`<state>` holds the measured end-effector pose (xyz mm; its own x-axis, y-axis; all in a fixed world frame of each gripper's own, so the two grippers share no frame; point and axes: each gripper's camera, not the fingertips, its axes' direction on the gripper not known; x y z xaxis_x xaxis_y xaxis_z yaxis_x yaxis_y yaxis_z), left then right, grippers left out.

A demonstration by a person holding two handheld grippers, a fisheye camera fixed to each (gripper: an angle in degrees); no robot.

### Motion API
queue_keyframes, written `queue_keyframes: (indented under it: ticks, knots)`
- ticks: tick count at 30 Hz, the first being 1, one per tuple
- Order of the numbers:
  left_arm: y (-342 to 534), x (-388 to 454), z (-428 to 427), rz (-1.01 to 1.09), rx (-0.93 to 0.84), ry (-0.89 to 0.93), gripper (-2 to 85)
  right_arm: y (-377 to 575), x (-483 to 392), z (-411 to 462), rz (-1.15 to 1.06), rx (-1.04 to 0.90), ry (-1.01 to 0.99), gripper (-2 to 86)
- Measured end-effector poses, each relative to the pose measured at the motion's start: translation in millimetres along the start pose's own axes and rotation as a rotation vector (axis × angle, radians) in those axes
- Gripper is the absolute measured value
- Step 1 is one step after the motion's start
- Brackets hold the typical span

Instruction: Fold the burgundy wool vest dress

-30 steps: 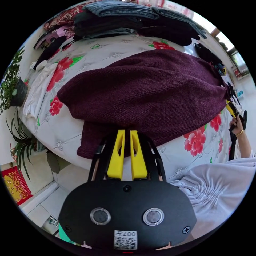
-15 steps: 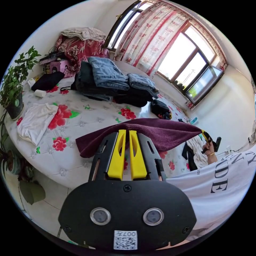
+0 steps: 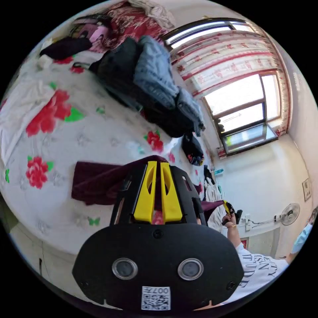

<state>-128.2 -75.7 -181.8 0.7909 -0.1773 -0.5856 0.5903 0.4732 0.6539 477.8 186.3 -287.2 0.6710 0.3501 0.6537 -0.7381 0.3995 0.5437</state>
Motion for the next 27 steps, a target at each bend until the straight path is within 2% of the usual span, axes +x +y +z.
queue_keyframes:
  ticks: [2, 5, 8, 10, 12, 15, 17, 18, 20, 22, 24, 27]
  knots:
    - [-43, 80, -51, 0.213, 0.109, 0.019, -0.7, -23, -48, -33, -0.152, 0.098, -0.016, -0.3]
    - [-53, 159, -118, 0.456, 0.210, 0.044, -0.7, -25, -118, -85, -0.411, 0.213, 0.025, -0.3]
    - [-30, 200, -157, 0.638, 0.242, -0.014, -0.6, -2, -144, -116, -0.521, 0.266, 0.032, -0.3]
    - [-12, 201, -164, 0.665, 0.214, -0.050, -0.5, 25, -143, -133, -0.546, 0.274, -0.006, -0.3]
    - [9, 187, -156, 0.647, 0.153, -0.082, -0.5, 47, -143, -133, -0.558, 0.210, 0.023, -0.3]
    - [58, 137, -115, 0.551, 0.009, -0.205, -0.5, 102, -146, -102, -0.620, 0.075, 0.220, -0.3]
    - [103, 73, -66, 0.410, -0.129, -0.338, -0.5, 132, -131, -66, -0.581, -0.037, 0.309, -0.3]
    - [115, 55, -51, 0.380, -0.163, -0.369, -0.5, 150, -110, -38, -0.495, -0.117, 0.339, -0.3]
    - [160, -30, -2, 0.125, -0.332, -0.425, -0.4, 178, -70, 8, -0.306, -0.239, 0.389, -0.2]
    - [183, -67, 7, -0.017, -0.366, -0.422, -0.4, 219, -31, 51, -0.151, -0.368, 0.508, 0.0]
    - [192, -74, -2, -0.047, -0.341, -0.438, -0.4, 235, -18, 56, -0.103, -0.388, 0.521, 0.2]
    - [185, -60, -22, 0.058, -0.350, -0.515, -0.3, 233, -3, 34, -0.027, -0.301, 0.460, 1.1]
